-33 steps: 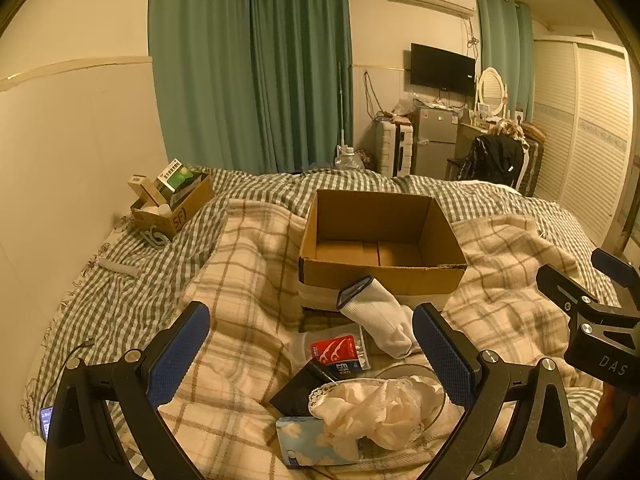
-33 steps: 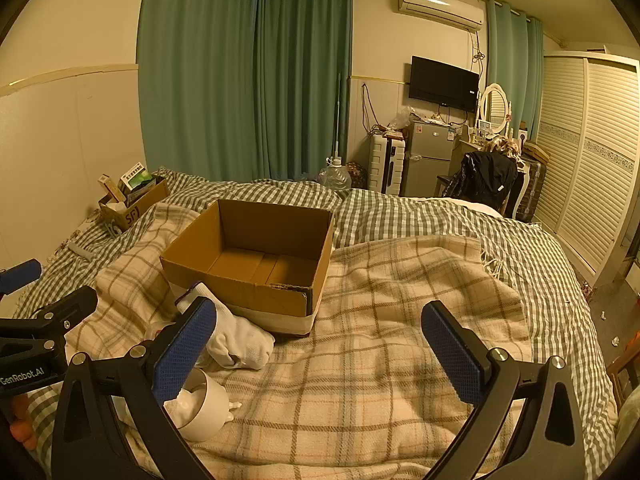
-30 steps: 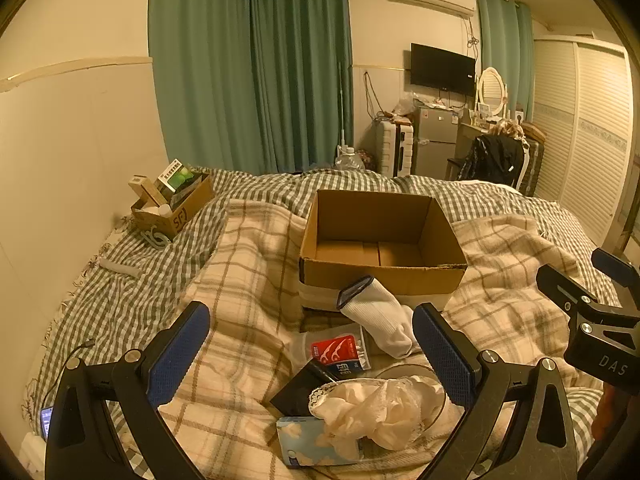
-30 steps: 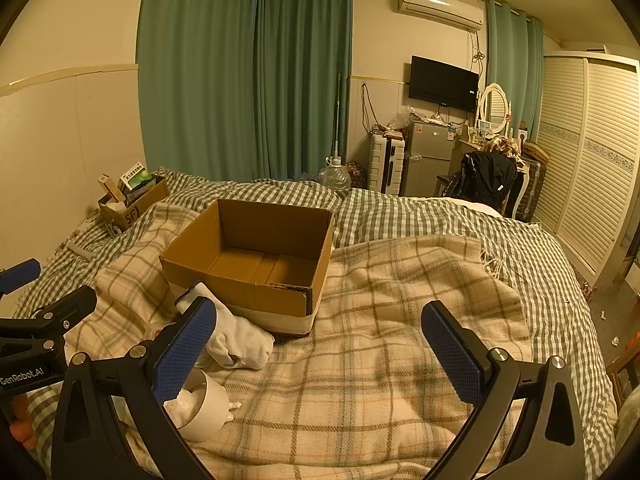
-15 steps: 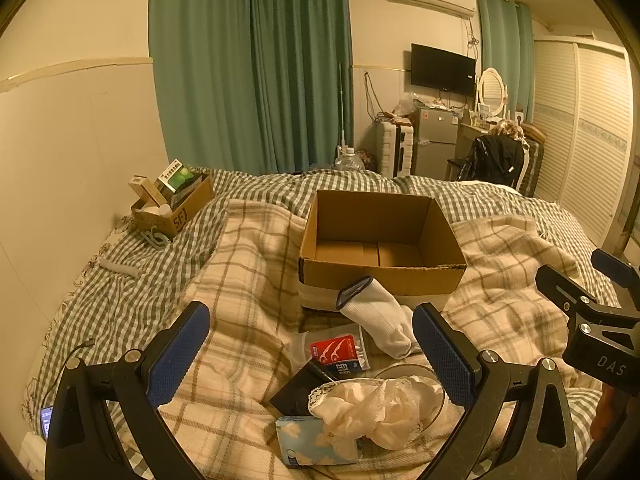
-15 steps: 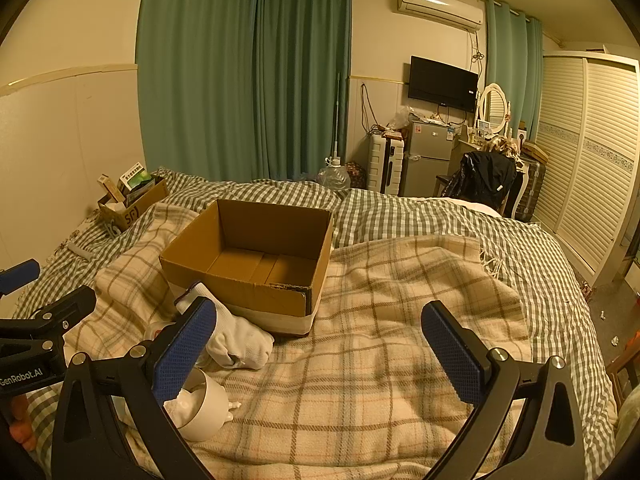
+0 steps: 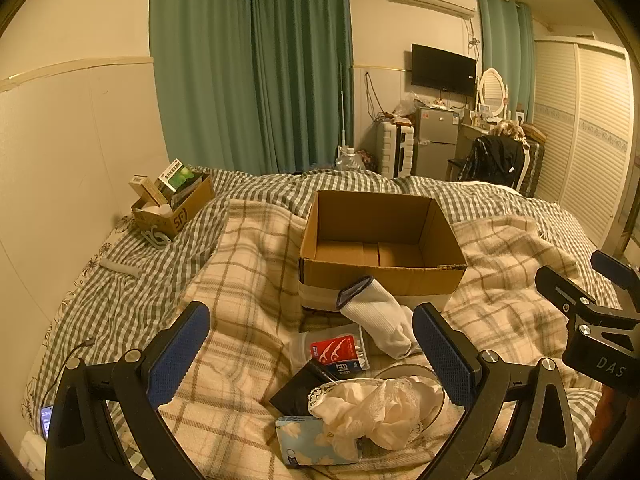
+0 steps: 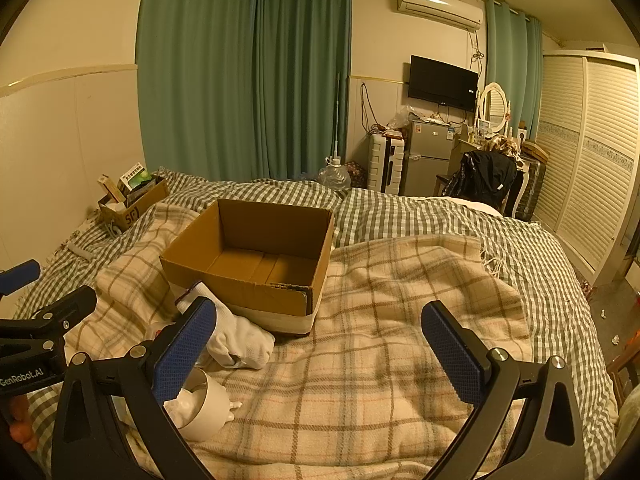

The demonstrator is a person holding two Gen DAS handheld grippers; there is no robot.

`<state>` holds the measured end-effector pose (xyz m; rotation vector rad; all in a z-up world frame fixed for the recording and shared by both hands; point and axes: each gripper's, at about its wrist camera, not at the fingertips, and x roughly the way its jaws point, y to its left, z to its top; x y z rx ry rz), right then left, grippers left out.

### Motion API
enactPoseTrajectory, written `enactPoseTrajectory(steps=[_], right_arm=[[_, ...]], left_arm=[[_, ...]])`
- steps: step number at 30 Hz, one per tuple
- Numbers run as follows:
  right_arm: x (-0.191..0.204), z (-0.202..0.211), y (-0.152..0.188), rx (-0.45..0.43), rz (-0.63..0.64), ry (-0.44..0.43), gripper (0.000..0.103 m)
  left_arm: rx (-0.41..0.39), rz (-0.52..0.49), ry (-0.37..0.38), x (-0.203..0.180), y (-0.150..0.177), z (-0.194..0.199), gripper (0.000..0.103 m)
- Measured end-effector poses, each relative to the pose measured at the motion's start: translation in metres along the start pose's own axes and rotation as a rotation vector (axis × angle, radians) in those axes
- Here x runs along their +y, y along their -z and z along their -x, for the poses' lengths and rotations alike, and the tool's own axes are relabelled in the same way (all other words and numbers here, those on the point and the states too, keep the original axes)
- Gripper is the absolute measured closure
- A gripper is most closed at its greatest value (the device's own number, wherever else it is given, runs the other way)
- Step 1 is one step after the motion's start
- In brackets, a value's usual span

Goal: Organize objects

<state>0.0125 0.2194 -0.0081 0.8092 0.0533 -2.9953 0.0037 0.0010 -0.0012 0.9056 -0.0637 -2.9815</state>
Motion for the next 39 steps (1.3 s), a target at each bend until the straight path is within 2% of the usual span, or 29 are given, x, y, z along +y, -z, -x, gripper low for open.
enactPoseTrajectory(steps=[39], right_arm=[[0.0016, 0.0035, -0.0024, -0.020, 0.015, -0.004, 0.000]], left_arm=[[0.004, -0.011, 0.005, -0.0046, -0.0036, 0.0053, 0.000]])
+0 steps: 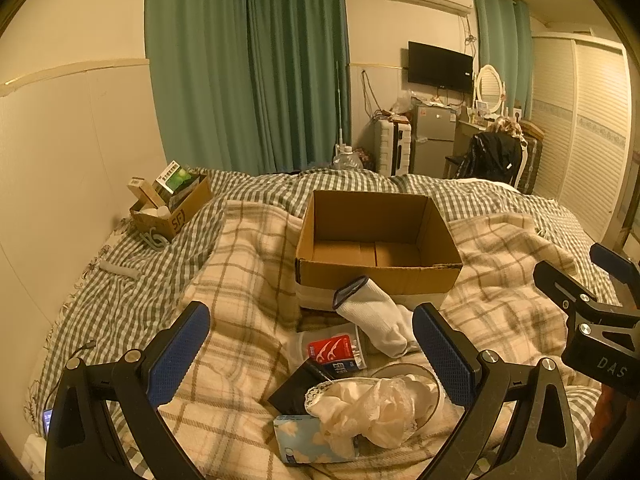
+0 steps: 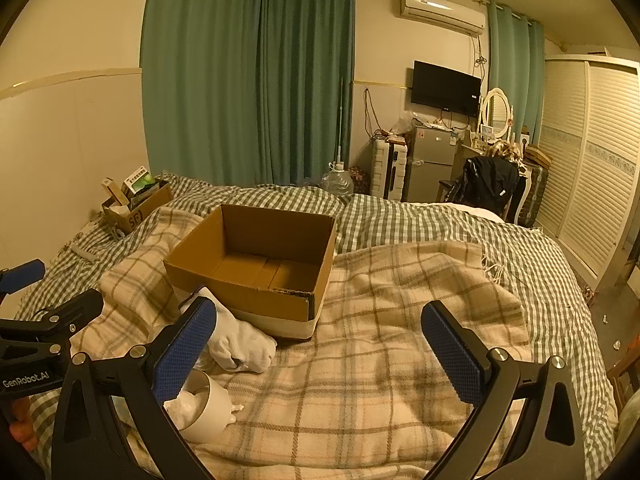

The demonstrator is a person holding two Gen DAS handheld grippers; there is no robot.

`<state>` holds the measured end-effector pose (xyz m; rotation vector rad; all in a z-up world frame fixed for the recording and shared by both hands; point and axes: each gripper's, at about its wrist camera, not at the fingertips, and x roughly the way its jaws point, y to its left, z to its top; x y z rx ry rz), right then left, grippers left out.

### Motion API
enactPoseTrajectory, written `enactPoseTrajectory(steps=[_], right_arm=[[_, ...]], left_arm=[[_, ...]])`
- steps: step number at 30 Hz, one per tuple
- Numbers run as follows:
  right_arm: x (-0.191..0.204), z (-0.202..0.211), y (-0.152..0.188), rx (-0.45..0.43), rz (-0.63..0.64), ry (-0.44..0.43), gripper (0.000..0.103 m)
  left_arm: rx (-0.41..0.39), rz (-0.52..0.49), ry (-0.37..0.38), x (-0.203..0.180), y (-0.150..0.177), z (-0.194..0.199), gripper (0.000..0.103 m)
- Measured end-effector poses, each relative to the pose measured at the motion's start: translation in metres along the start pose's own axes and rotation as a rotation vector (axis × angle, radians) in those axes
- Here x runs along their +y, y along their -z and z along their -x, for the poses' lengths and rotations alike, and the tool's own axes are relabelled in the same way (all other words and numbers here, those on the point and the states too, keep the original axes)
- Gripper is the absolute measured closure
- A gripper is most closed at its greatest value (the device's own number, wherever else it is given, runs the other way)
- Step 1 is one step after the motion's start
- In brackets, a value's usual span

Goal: Organize objects

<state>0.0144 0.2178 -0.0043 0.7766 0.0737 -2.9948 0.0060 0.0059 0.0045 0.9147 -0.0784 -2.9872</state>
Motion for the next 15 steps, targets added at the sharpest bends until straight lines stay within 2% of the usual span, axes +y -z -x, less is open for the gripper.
enactPoseTrajectory(steps=[6, 11, 15], right_arm=[[-0.004, 0.014, -0.008, -0.020, 0.001, 0.017, 0.000], [-0.005, 0.018, -0.002, 0.003, -0.003, 0.019, 0.000], [0.002, 0.010, 0.012, 0.053, 0.011, 0.007, 0.000]], left_arm=[[0.003, -0.009, -0.006, 0.005, -0.001, 0.008, 0.000], [0.091, -0.021, -0.045, 0.016, 0.019, -0.005, 0.000], [0.191, -0.009, -0.014, 0.016, 0.047, -0.025, 0.000]])
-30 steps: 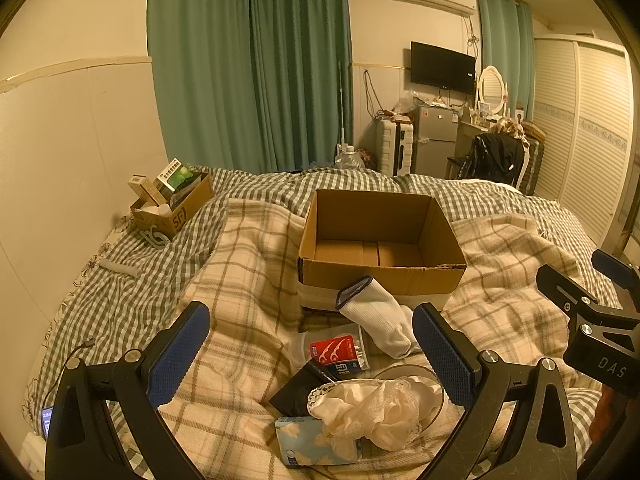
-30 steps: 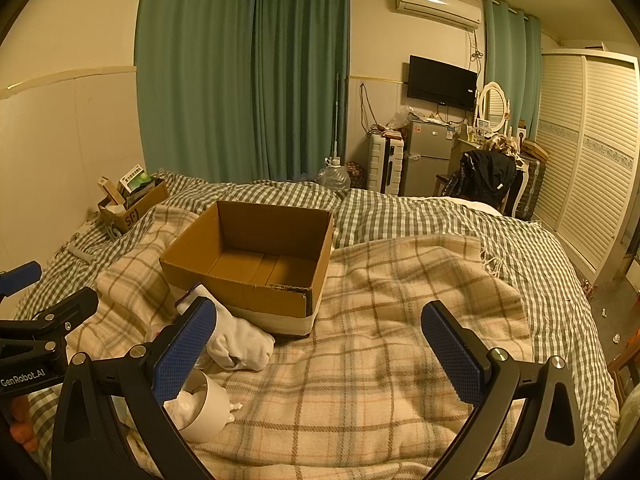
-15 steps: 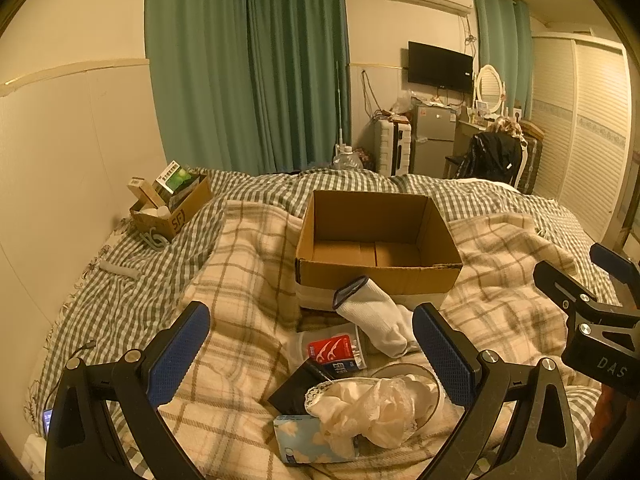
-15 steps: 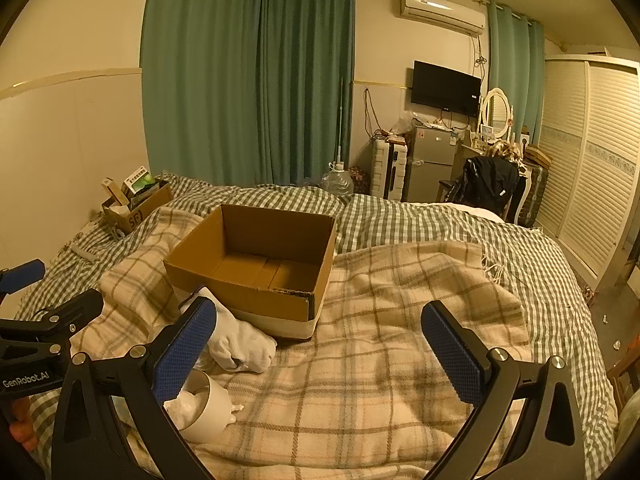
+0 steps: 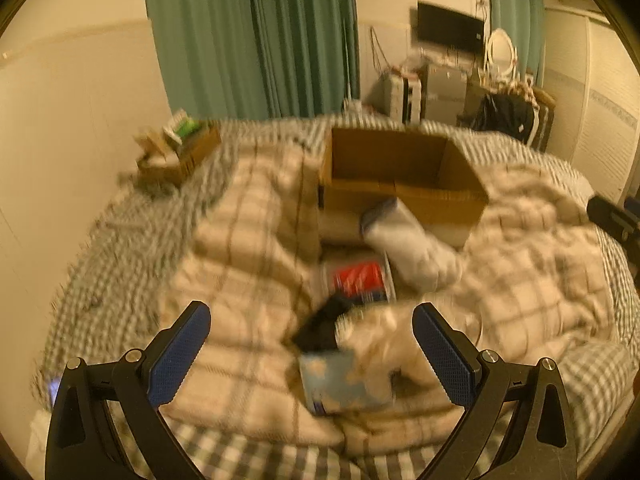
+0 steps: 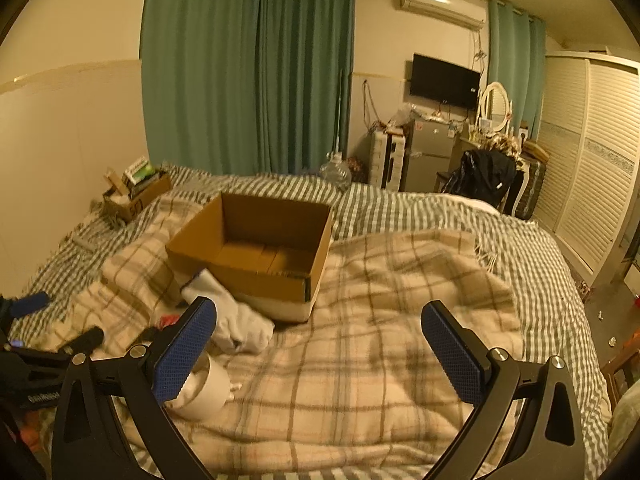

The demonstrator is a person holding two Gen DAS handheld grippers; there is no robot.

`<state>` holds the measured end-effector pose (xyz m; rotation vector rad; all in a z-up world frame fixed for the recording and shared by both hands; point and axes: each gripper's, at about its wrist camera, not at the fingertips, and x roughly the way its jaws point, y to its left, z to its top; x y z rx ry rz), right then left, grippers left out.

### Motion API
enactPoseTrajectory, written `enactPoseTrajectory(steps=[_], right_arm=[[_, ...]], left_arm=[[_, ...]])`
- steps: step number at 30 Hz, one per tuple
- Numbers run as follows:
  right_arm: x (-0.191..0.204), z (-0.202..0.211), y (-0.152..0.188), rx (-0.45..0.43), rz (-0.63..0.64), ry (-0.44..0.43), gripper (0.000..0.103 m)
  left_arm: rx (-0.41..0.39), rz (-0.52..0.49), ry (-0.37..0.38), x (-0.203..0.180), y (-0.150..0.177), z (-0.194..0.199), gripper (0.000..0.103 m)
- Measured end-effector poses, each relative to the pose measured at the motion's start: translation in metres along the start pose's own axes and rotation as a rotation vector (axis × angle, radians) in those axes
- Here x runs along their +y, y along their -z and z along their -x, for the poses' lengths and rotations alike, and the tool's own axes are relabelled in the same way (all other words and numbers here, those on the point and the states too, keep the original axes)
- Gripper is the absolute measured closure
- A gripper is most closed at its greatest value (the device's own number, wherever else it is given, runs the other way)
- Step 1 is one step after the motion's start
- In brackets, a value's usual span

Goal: Organize objects
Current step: 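Grasp the white lace cloth with the left gripper and lift it, then grasp the white tape roll with the right gripper while the left gripper holds the lace cloth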

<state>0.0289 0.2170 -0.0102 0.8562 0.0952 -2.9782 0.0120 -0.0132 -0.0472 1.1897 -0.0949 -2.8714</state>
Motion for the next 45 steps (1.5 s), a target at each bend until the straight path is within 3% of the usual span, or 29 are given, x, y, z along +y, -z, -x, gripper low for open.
enactPoseTrajectory(steps=[4, 8, 10, 12, 15, 19, 22, 25, 28, 33, 35, 39, 43, 45], right_arm=[[0.005, -0.010, 0.007, 0.032, 0.019, 0.008, 0.000], [0.005, -0.019, 0.012, 0.057, 0.025, 0.014, 0.000], [0.004, -0.024, 0.014, 0.071, 0.027, 0.015, 0.000], [0.004, -0.030, 0.017, 0.087, 0.028, 0.015, 0.000], [0.006, -0.039, 0.021, 0.117, 0.031, 0.005, 0.000], [0.018, -0.046, 0.026, 0.145, 0.066, -0.011, 0.000], [0.030, -0.048, 0.026, 0.159, 0.086, -0.032, 0.000], [0.044, -0.052, 0.028, 0.185, 0.098, -0.058, 0.000], [0.058, -0.064, 0.035, 0.232, 0.112, -0.049, 0.002], [0.076, -0.092, 0.051, 0.349, 0.093, -0.081, 0.028], [0.082, -0.098, 0.056, 0.378, 0.115, -0.062, 0.053], [0.083, -0.103, 0.058, 0.403, 0.124, -0.051, 0.083], [0.082, -0.097, 0.054, 0.402, 0.116, -0.056, 0.097], [0.081, -0.093, 0.050, 0.385, 0.108, -0.061, 0.099]], left_arm=[[0.027, -0.009, 0.095, -0.015, 0.009, -0.009, 0.000], [0.031, -0.058, 0.131, -0.037, 0.015, -0.026, 0.004], [0.050, -0.082, 0.144, -0.044, 0.019, -0.040, 0.022], [0.081, -0.078, 0.192, -0.043, 0.020, -0.049, 0.055], [0.077, -0.066, 0.237, -0.041, 0.015, -0.046, 0.082], [0.001, -0.049, 0.245, -0.029, -0.003, -0.022, 0.085], [-0.052, -0.039, 0.209, -0.014, -0.016, -0.005, 0.085], [-0.054, -0.045, 0.143, 0.000, -0.020, -0.004, 0.085], [-0.009, -0.014, 0.127, 0.016, -0.012, -0.017, 0.085], [0.031, 0.011, 0.129, 0.030, 0.000, -0.033, 0.085], [0.035, 0.018, 0.140, 0.033, 0.001, -0.035, 0.085], [0.045, 0.026, 0.159, 0.034, 0.005, -0.037, 0.085], [0.047, 0.026, 0.171, 0.034, 0.007, -0.037, 0.085], [0.046, 0.025, 0.174, 0.033, 0.007, -0.036, 0.085]])
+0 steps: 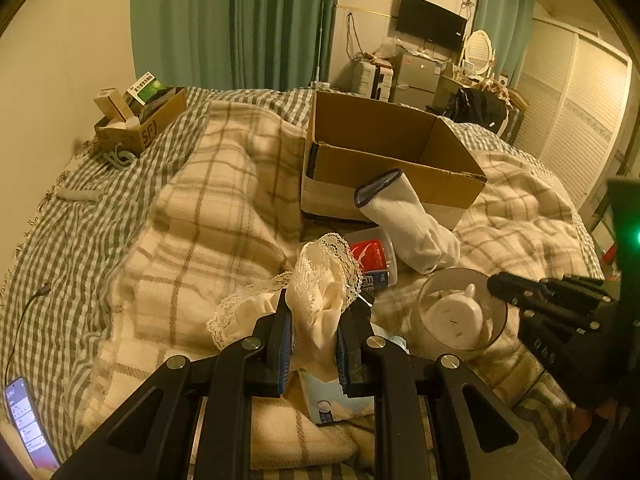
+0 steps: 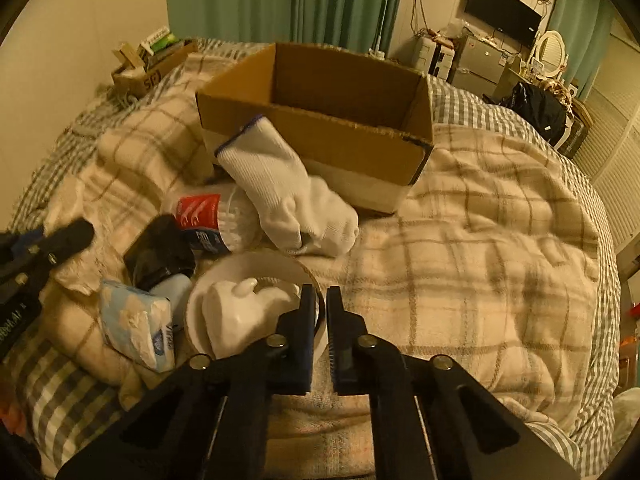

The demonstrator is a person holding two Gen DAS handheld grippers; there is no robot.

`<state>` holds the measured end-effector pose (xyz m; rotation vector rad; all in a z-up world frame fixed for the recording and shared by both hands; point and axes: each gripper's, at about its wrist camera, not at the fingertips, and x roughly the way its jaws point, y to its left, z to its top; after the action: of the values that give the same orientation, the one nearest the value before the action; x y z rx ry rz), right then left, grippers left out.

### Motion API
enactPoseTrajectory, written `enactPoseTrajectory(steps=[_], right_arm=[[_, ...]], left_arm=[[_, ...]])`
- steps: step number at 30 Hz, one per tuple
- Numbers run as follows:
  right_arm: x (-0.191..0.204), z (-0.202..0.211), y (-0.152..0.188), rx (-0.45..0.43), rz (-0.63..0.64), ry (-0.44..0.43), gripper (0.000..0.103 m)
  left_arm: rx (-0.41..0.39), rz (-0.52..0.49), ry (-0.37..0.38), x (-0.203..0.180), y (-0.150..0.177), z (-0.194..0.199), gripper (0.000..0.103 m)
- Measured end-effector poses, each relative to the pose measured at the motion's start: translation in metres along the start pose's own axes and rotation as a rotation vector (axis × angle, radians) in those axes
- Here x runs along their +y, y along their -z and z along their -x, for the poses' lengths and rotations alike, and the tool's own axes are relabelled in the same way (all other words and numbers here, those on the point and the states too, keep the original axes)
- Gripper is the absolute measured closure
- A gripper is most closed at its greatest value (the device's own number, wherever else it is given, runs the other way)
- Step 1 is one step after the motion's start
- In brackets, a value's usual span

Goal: Organize objects
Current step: 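Grasp the white tape roll with the right gripper while the left gripper holds the lace cloth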

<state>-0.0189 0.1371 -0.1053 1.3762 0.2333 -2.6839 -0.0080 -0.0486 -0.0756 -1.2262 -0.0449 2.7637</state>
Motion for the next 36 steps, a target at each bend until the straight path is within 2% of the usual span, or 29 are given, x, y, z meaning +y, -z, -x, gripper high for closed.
enactPoseTrajectory(steps=[6, 9, 14, 18, 23, 26, 30, 31, 33, 34, 35, 36], right_arm=[[0.005, 0.021, -0.010, -0.057, 0.035, 0.016, 0.101], [0.006, 0.019, -0.011, -0.051, 0.039, 0.016, 0.101], [0.003, 0.035, -0.013, -0.106, 0.025, -0.035, 0.101], [0.003, 0.057, -0.030, -0.175, 0.030, -0.057, 0.103], [-0.004, 0.074, -0.059, -0.247, 0.041, -0.068, 0.103], [-0.005, 0.066, -0.065, -0.214, 0.054, -0.083, 0.103], [-0.004, 0.040, -0.049, -0.129, 0.018, -0.108, 0.102], [-0.003, 0.035, -0.043, -0.107, 0.012, -0.116, 0.098], [0.000, 0.024, -0.034, -0.068, 0.009, -0.129, 0.077], [0.002, 0.020, -0.029, -0.055, 0.004, -0.135, 0.060], [0.003, 0.019, -0.026, -0.050, -0.004, -0.144, 0.054], [0.004, 0.017, -0.024, -0.046, -0.012, -0.158, 0.053]], left_arm=[[-0.004, 0.010, 0.007, 0.000, 0.000, 0.001, 0.085], [0.004, 0.013, 0.002, 0.000, 0.000, -0.001, 0.085], [-0.003, 0.021, -0.001, 0.002, -0.002, 0.001, 0.085], [-0.003, 0.027, 0.011, 0.002, -0.010, 0.002, 0.085], [-0.035, -0.003, 0.015, -0.003, -0.037, 0.005, 0.085], [-0.050, -0.023, 0.016, -0.008, -0.050, 0.003, 0.085], [-0.047, -0.015, 0.018, -0.010, -0.050, -0.005, 0.085], [-0.038, -0.009, 0.023, -0.010, -0.047, -0.008, 0.085], [-0.024, -0.010, 0.027, -0.009, -0.041, -0.013, 0.085], [-0.016, -0.013, 0.024, -0.009, -0.038, -0.016, 0.085], [-0.010, -0.013, 0.020, -0.007, -0.035, -0.018, 0.085], [-0.007, -0.010, 0.018, -0.005, -0.033, -0.019, 0.085]])
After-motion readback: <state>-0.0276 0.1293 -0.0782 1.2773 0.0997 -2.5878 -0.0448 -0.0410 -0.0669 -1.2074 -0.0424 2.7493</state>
